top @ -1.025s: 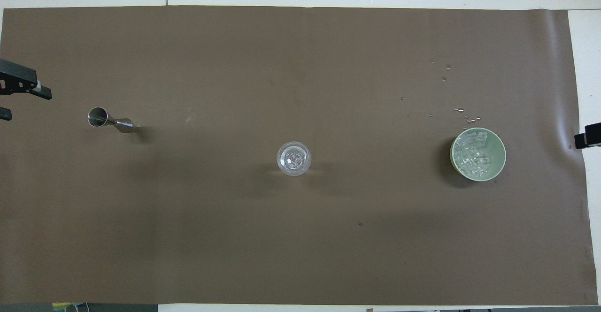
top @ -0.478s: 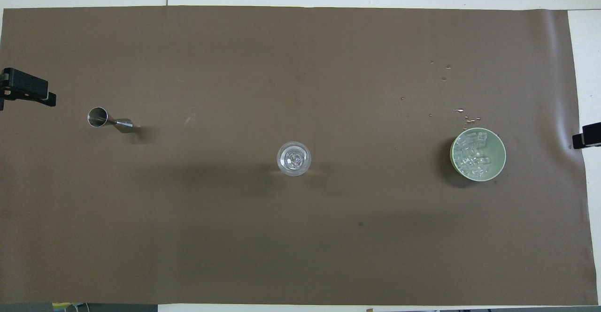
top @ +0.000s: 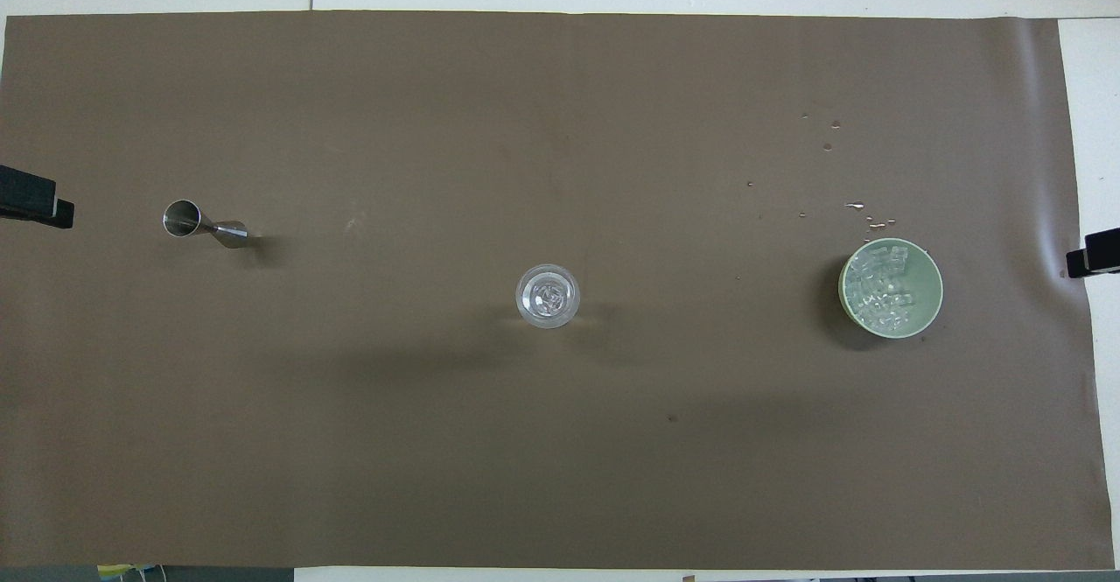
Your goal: Pour wine and add ice with both arms
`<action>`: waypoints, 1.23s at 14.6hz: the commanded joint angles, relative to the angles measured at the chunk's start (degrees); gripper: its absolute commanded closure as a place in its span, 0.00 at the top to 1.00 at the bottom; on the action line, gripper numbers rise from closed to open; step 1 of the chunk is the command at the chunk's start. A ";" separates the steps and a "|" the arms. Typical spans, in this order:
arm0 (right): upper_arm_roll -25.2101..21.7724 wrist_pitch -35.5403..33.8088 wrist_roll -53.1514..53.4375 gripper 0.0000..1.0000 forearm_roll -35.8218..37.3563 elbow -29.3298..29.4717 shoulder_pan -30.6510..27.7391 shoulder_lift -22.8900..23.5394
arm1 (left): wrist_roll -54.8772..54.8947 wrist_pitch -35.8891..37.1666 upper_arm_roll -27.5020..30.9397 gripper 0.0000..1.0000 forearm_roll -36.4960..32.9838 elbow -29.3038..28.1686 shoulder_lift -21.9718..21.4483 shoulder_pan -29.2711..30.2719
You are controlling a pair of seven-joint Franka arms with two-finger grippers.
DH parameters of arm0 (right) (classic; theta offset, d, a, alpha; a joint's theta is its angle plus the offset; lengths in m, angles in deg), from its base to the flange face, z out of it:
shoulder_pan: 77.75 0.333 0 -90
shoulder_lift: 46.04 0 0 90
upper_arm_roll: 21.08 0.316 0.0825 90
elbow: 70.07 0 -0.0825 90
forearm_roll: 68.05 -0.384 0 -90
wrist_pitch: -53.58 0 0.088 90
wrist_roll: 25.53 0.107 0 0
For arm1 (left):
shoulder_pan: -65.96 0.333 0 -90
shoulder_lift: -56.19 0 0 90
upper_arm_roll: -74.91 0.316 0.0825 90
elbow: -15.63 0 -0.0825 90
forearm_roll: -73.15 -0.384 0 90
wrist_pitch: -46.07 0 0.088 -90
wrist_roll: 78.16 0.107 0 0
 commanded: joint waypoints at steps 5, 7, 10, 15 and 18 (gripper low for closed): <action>0.00 -0.13 -1.59 1.00 0.92 -0.57 -0.40 -0.39 | 2.09 -0.19 -0.52 1.00 -1.02 -3.26 -1.66 0.26; 0.00 0.05 -1.59 1.00 0.92 -0.57 -0.40 -0.39 | 7.09 -0.37 -0.43 1.00 -1.02 -3.17 -1.58 0.26; 0.08 0.05 -1.59 1.00 0.92 -0.57 -0.40 -0.39 | 7.55 -0.45 -0.34 1.00 -1.02 -3.17 -1.58 0.26; 0.08 0.05 -1.59 1.00 0.92 -0.57 -0.40 -0.39 | 6.94 0.33 -0.43 1.00 -1.02 -3.17 -1.66 0.35; 0.08 0.13 -1.59 1.00 0.92 -0.57 -0.40 -0.39 | 6.94 0.42 -0.34 1.00 -1.02 -3.17 -1.66 0.44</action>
